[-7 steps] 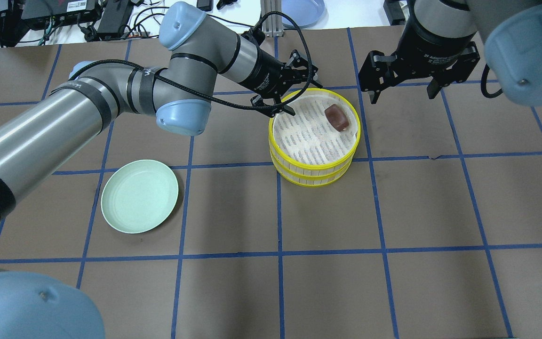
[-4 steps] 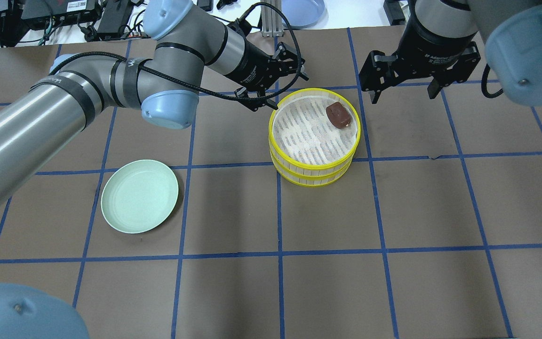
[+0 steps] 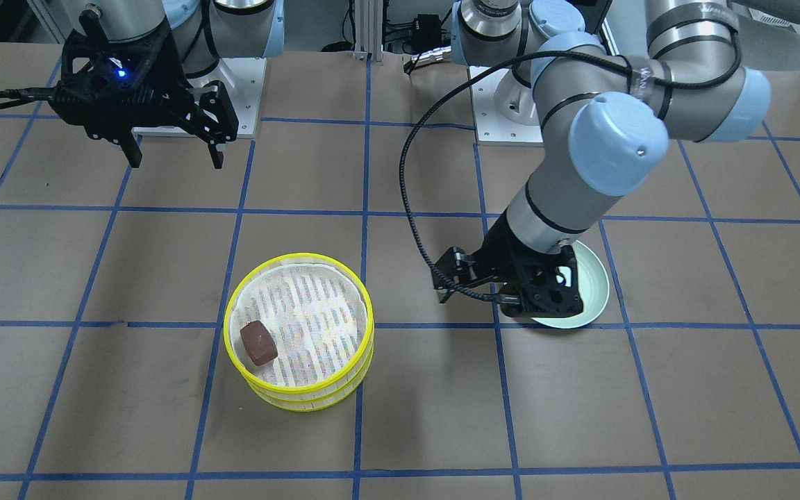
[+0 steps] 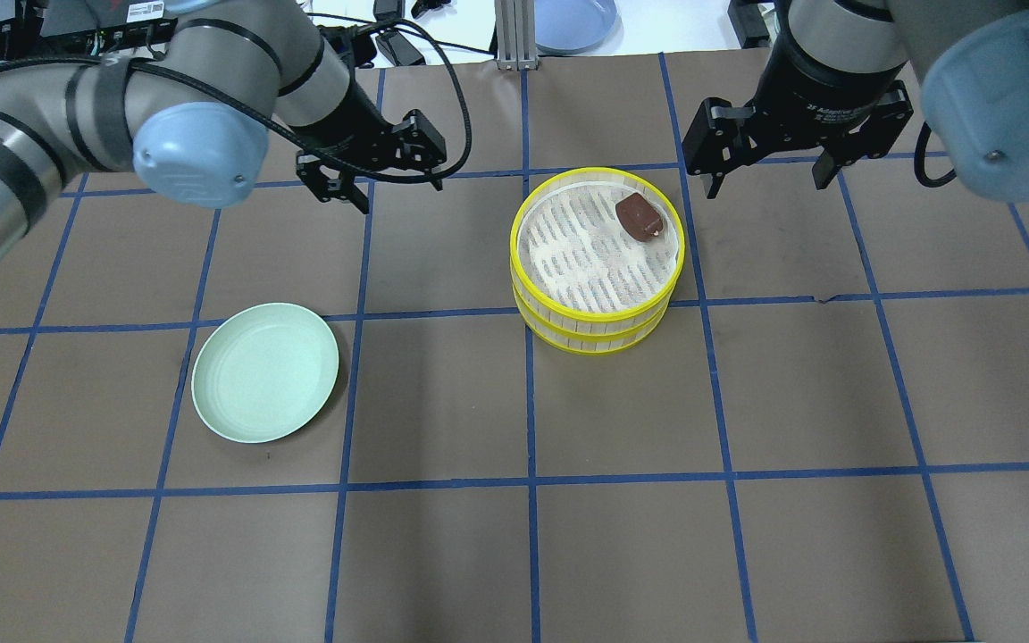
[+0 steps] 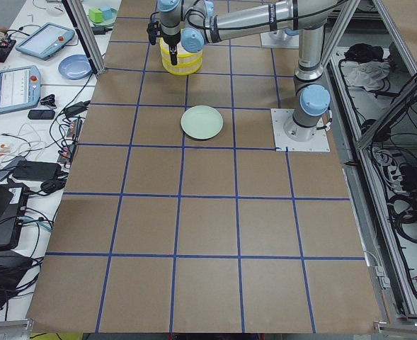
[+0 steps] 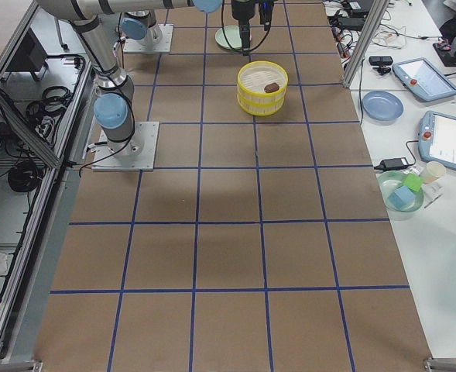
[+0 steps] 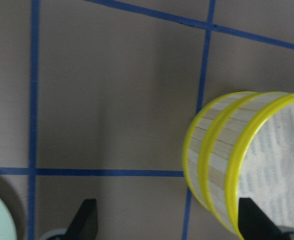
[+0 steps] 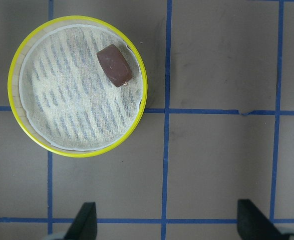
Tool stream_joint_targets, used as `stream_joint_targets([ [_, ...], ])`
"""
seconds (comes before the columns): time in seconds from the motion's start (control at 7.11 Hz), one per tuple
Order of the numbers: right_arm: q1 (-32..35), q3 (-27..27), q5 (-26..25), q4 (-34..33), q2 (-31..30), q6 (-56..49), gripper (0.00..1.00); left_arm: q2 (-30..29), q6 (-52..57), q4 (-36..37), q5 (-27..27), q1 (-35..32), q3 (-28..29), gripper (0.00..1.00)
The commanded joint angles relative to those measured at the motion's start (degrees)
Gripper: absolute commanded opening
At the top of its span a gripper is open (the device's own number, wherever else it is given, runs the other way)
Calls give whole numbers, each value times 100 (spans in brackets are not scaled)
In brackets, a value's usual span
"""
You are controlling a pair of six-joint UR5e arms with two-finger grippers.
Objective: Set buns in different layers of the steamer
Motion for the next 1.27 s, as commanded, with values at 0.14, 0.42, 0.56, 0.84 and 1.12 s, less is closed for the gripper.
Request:
stream_joint_targets([
  [0.14, 0, 1, 7, -28, 0, 8, 100, 887, 1434, -1336, 1522, 431, 1, 100],
  [0.42, 0, 1, -2, -2, 0, -44, 100, 1581, 1385, -1837, 1474, 423, -8, 100],
  [0.56, 0, 1, 6, -19, 9, -36, 100, 1863, 1384, -2032, 1430, 414, -8, 100],
  [0.84, 18, 9, 6, -11, 0, -44, 100, 2059, 1376, -2078, 1421, 362, -60, 97],
  [1.12, 9, 1, 15, -19, 0, -27, 100, 2130, 1192, -2104, 1246, 335, -157, 97],
])
